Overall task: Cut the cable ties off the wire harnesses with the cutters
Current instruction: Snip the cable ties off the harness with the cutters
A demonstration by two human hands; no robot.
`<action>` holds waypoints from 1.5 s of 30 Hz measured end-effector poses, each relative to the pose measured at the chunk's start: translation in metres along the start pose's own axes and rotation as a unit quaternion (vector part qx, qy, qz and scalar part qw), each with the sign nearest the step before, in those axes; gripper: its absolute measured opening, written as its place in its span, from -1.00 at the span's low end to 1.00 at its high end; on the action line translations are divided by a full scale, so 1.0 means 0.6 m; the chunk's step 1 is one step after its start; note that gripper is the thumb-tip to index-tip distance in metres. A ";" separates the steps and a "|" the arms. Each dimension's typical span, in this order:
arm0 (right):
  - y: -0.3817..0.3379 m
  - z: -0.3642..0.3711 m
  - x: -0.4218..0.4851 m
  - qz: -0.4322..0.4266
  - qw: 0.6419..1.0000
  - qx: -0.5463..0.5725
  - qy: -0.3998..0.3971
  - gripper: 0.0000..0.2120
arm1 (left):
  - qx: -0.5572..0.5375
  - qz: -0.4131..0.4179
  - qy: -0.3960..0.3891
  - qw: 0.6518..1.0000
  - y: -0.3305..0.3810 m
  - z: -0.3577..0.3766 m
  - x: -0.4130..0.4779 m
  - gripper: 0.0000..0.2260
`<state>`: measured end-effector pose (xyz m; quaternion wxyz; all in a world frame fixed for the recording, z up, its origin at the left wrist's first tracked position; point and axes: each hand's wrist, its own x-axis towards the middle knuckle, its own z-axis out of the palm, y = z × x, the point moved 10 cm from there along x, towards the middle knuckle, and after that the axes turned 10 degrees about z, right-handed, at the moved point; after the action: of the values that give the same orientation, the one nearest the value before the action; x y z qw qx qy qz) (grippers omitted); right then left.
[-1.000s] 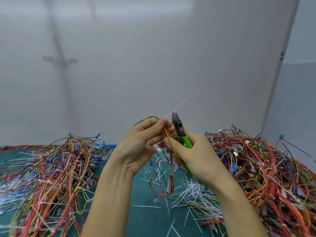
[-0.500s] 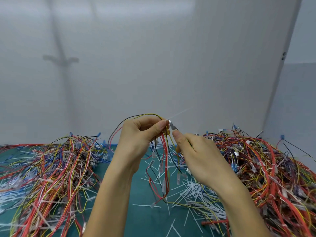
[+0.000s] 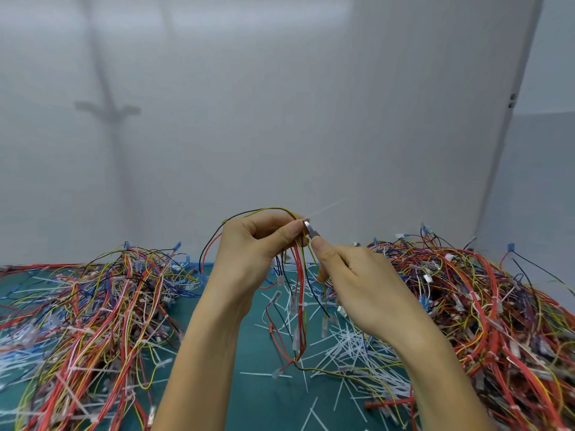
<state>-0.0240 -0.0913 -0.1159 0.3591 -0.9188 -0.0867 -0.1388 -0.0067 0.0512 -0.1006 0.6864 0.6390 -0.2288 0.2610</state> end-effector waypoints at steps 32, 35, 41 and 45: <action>0.051 -0.030 0.011 0.094 0.867 0.487 0.049 -0.78 | -0.021 -0.106 0.014 0.994 -0.021 -0.013 -0.010 -0.81; 0.065 -0.039 0.009 0.107 0.825 0.553 0.049 -0.87 | -0.002 -0.105 0.010 0.994 -0.024 -0.019 -0.008 -0.82; 0.046 -0.041 0.012 0.077 0.950 0.299 0.053 -0.93 | -0.062 -0.108 0.006 0.992 -0.017 -0.018 -0.001 -0.79; 0.020 0.014 0.011 0.072 0.977 0.202 -0.012 -0.83 | -0.089 -0.096 -0.018 0.991 -0.015 -0.002 -0.002 -0.80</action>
<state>-0.0132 -0.0936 -0.1275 0.5456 -0.8325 -0.0507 -0.0813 -0.0019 0.0520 -0.1083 0.7581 0.5990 -0.2013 0.1610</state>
